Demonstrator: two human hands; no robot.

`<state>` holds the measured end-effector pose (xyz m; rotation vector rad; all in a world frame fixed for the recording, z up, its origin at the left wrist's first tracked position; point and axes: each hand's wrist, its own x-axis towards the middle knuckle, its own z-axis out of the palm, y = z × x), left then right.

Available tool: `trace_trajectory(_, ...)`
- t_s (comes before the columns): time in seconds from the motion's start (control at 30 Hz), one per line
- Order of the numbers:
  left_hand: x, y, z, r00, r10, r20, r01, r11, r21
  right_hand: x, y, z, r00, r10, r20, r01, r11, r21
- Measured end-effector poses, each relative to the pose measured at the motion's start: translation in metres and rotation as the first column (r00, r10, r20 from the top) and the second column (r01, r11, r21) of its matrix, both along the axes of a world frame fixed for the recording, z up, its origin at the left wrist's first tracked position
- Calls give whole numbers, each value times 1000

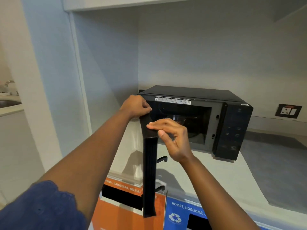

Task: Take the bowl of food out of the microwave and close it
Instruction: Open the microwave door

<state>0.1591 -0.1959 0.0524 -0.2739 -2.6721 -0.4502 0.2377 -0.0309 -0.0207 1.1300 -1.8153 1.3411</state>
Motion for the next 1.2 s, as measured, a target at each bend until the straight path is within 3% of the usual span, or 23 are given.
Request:
trace_trajectory(0.3,6,-35,34,943,71,325,-11,983,-184,4,-68,0,997,57,-50,-53,995,87)
trace_trajectory(0.53,5,-52,41,888,111,447,-38,985,-169,5,-99,-1,996,72,-59,-65,991,114)
trace_trajectory(0.73,-6,-32,46,891,241,385,-151,957,-248,-3,-100,-14,993,115,-3,-115,993,37)
trace_trajectory(0.83,-10,-9,41,929,347,130,-297,907,-299,-19,-89,-28,997,15,78,-7,994,-110)
trace_trajectory(0.93,-21,20,20,946,314,-83,-320,944,-83,-46,-70,-44,958,-94,271,160,960,-231)
trace_trajectory(1.03,-36,43,-14,977,183,-108,-145,946,291,-77,-45,-62,872,-178,455,326,905,-272)
trace_trajectory(1.1,-54,52,-39,991,131,-33,-92,832,547,-101,-23,-75,801,-225,555,433,858,-276)
trace_trajectory(1.2,-82,57,-73,989,114,97,-145,569,809,-132,8,-93,694,-264,669,560,783,-272)
